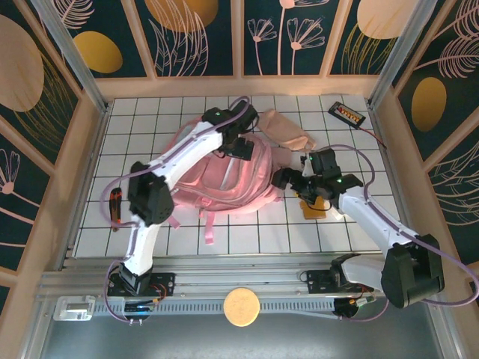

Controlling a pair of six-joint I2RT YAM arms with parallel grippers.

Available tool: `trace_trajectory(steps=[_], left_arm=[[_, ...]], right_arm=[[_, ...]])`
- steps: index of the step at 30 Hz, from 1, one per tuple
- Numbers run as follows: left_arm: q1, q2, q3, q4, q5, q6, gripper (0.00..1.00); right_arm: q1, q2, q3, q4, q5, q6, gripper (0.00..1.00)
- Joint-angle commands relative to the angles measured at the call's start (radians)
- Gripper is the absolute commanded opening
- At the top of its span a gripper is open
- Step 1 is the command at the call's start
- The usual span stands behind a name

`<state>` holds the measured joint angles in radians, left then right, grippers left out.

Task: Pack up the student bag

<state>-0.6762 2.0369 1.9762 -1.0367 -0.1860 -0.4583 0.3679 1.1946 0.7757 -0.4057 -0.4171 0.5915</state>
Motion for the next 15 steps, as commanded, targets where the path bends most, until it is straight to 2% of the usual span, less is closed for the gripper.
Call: trace_trajectory(steps=[1,5,8,9,12,15], left_arm=[[0.036,-0.21,-0.151,0.37,0.219,-0.042,0.99],[0.041,-0.279,-0.282,0.506,0.38,-0.115,0.99],[0.071,-0.397,-0.495,0.668,0.468,-0.231,0.99],[0.101,-0.453,-0.6,0.735,0.49,-0.308,0.99],[0.211,-0.618,-0.917,0.864,0.505,-0.513,0.99],[0.282,-0.747,-1.064,0.807,0.469,-0.506,0.99]], right_arm=[[0.012,0.044,-0.001,0.068,0.018,0.021,0.99],[0.016,0.115,0.007,0.137,0.001,0.035,0.99],[0.042,0.182,0.018,0.2,-0.016,0.061,0.99],[0.057,0.209,0.03,0.215,-0.021,0.066,0.99],[0.1,0.277,0.064,0.245,-0.017,0.069,0.99],[0.127,0.329,0.093,0.26,-0.01,0.07,0.99]])
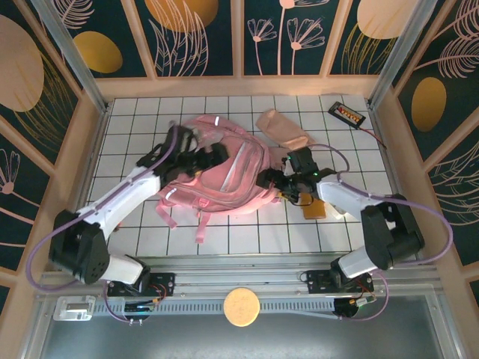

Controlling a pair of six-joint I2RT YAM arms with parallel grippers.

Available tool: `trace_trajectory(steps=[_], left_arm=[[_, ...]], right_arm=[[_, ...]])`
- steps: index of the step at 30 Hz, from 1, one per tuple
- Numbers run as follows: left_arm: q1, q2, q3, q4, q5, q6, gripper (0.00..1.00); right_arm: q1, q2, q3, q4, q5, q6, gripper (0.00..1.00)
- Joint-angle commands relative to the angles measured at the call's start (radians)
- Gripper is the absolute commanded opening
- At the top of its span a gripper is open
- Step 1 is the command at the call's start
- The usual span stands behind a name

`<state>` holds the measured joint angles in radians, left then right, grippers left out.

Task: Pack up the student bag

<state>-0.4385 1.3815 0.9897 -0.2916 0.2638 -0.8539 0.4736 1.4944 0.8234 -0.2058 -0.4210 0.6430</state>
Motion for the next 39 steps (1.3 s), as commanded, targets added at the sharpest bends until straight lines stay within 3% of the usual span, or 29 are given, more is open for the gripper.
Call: trace_trajectory(steps=[1,4,10,18,21,23,24,33,36,37,39], left_arm=[[0.054,-0.127,-0.098,0.027,0.002,-0.09,0.99],[0.085,-0.221,-0.182,-0.019,-0.019,-0.089,0.99],[0.192,-0.403,-0.422,0.034,0.024,-0.218,0.99],[0.257,-0.479,-0.592,0.134,0.067,-0.346,0.99],[0.306,-0.481,-0.654,0.203,0.079,-0.362,0.88],[0.342,-0.458,-0.681,0.261,0.093,-0.362,0.68],[0.357,-0.44,-0.693,0.298,0.098,-0.366,0.64],[0.374,-0.172,-0.655,0.561,0.133,-0.337,0.64],[0.374,-0.12,-0.636,0.6,0.141,-0.333,0.58],[0.374,-0.105,-0.635,0.617,0.146,-0.332,0.5],[0.374,-0.079,-0.64,0.653,0.162,-0.337,0.18]], right_arm=[[0.026,0.039,0.048,0.068,-0.002,0.022,0.99],[0.033,0.063,0.049,0.085,0.005,0.035,0.99],[0.033,0.092,0.072,0.076,0.013,0.025,0.99],[0.033,0.098,0.108,0.037,0.037,0.01,0.98],[0.032,0.092,0.115,0.027,0.043,0.005,0.98],[0.031,0.086,0.113,0.024,0.045,0.005,0.98],[0.031,0.082,0.112,0.024,0.047,0.006,0.98],[0.01,0.054,0.111,-0.008,0.058,-0.009,0.97],[0.006,0.038,0.112,-0.007,0.065,-0.017,0.97],[0.006,0.029,0.114,-0.002,0.07,-0.021,0.98],[0.007,0.01,0.119,-0.005,0.1,-0.034,0.99]])
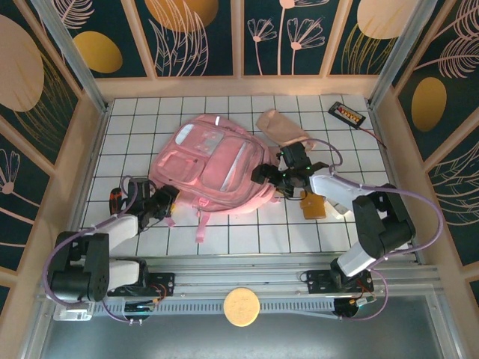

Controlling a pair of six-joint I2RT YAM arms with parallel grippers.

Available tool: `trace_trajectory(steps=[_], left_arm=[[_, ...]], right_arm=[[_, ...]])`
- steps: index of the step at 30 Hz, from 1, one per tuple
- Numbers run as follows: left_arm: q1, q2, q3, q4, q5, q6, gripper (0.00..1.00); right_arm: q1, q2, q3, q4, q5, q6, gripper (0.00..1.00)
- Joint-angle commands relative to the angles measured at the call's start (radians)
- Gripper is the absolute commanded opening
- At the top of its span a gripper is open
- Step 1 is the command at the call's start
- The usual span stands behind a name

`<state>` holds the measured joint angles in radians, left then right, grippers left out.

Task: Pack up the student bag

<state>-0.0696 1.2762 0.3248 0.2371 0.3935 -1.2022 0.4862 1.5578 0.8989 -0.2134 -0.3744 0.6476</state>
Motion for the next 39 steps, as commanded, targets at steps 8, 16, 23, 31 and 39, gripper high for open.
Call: trace_trajectory(steps=[8,16,23,31,39], left_arm=[[0.005,-0.02,0.03,0.192,0.061,-0.028,0.03],[-0.001,-0.147,0.042,0.24,-0.004,-0.183,0.04],[-0.033,-0.16,0.137,0.189,-0.003,-0.234,0.0],[-0.185,-0.158,0.146,0.226,-0.085,-0.328,0.0],[-0.303,-0.158,0.252,0.195,-0.238,-0.398,0.0]], right_arm=[[-0.069,-0.235,0.03,0.03,0.206,-0.003,0.99],[-0.144,-0.245,0.065,-0.067,-0.038,0.001,0.99],[-0.034,-0.141,-0.025,-0.13,-0.149,0.063,0.97],[-0.089,0.084,0.081,0.137,-0.131,0.082,0.51],[-0.153,0.116,0.449,-0.287,0.091,-0.14,0.72]])
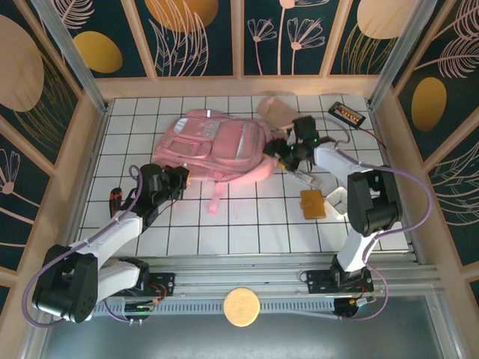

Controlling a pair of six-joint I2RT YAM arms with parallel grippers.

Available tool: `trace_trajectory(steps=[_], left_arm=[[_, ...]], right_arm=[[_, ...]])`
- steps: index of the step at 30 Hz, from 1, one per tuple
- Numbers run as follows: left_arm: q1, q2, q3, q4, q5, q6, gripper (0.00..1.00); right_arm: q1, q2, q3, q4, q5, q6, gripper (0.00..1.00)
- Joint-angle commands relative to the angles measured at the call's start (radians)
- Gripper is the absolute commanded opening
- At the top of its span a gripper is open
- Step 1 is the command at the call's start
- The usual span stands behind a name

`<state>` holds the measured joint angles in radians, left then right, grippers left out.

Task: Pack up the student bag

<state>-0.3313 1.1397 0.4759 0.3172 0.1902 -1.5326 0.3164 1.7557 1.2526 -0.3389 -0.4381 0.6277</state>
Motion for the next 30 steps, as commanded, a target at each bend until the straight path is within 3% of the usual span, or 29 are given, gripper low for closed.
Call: trace_trajectory(steps=[1,4,5,6,7,12,23,30], left_arm=[[-0.054,-0.017,0.118,0.103,-0.062,-0.075,0.0],[-0.091,0.012,0.164,0.114,-0.12,-0.111,0.0],[-0.102,0.027,0.18,0.118,-0.135,-0.118,0.0],[-0.116,0.039,0.194,0.119,-0.153,-0.125,0.0],[-0.127,0.05,0.205,0.121,-0.164,-0.131,0.0],[-0.189,0.111,0.253,0.147,-0.2,-0.187,0.0],[-0.236,0.124,0.317,0.084,-0.209,-0.199,0.0],[-0.242,0.104,0.304,0.078,-0.216,-0.212,0.0]], right_arm=[[0.045,-0.126,0.093,-0.212,0.201,-0.131,0.73],[0.182,-0.29,0.024,-0.271,0.292,-0.1,0.84],[0.221,-0.329,-0.004,-0.29,0.289,-0.062,0.87],[0.261,-0.364,-0.035,-0.278,0.262,-0.026,0.97],[0.294,-0.391,-0.068,-0.251,0.235,0.0,0.99],[0.422,-0.428,-0.198,-0.003,0.144,0.098,0.97],[0.432,-0.324,-0.363,0.529,0.137,0.143,0.86],[0.43,-0.262,-0.332,0.601,0.134,0.153,0.75]])
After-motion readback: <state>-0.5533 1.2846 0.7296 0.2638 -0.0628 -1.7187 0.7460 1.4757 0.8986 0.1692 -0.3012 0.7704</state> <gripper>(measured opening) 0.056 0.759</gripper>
